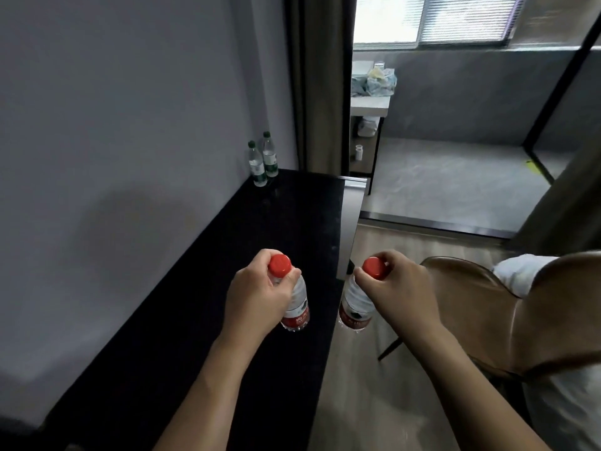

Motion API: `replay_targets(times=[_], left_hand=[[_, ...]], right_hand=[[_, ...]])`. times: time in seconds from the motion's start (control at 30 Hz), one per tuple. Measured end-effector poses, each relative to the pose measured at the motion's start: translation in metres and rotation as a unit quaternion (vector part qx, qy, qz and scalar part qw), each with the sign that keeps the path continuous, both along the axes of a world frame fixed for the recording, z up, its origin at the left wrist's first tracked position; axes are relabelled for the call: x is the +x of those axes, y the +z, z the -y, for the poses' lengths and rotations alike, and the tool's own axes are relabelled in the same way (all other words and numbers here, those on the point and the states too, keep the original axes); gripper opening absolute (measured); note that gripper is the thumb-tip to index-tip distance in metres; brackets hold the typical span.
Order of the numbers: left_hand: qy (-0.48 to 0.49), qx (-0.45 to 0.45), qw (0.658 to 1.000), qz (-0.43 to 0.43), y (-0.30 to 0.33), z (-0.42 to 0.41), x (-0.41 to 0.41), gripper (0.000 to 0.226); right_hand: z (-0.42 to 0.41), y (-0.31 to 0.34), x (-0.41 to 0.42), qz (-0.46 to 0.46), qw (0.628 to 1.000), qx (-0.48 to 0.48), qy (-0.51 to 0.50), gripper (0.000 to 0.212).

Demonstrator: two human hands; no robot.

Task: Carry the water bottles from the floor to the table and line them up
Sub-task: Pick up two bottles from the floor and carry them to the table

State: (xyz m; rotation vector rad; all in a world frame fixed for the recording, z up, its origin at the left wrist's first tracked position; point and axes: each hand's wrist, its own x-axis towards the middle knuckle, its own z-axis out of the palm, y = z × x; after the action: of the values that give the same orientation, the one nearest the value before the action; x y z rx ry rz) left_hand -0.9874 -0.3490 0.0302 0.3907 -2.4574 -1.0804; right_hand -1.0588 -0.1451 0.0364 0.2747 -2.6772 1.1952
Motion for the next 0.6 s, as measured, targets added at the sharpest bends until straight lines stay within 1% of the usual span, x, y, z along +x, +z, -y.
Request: replay_targets(times=[0.3, 0.47, 0.6], left_hand=[[0.008, -0.010, 0.999, 0.030, -0.021, -0.003, -0.108, 0.014], [0.027, -0.016, 0.998, 0.048, -0.024, -0.013, -0.175, 0.014], [0.043, -0.041, 0.996, 0.062, -0.018, -0.023, -0.228, 0.015]], right_hand=[[-0.004, -0.018, -0.119, 0.035, 0.999, 0.010, 0.003, 0.020], [-0.014, -0.023, -0.200, 0.048, 0.998, -0.015, 0.026, 0.017], [-0.023, -0.023, -0.263, 0.046, 0.998, -0.015, 0.049, 0.017]])
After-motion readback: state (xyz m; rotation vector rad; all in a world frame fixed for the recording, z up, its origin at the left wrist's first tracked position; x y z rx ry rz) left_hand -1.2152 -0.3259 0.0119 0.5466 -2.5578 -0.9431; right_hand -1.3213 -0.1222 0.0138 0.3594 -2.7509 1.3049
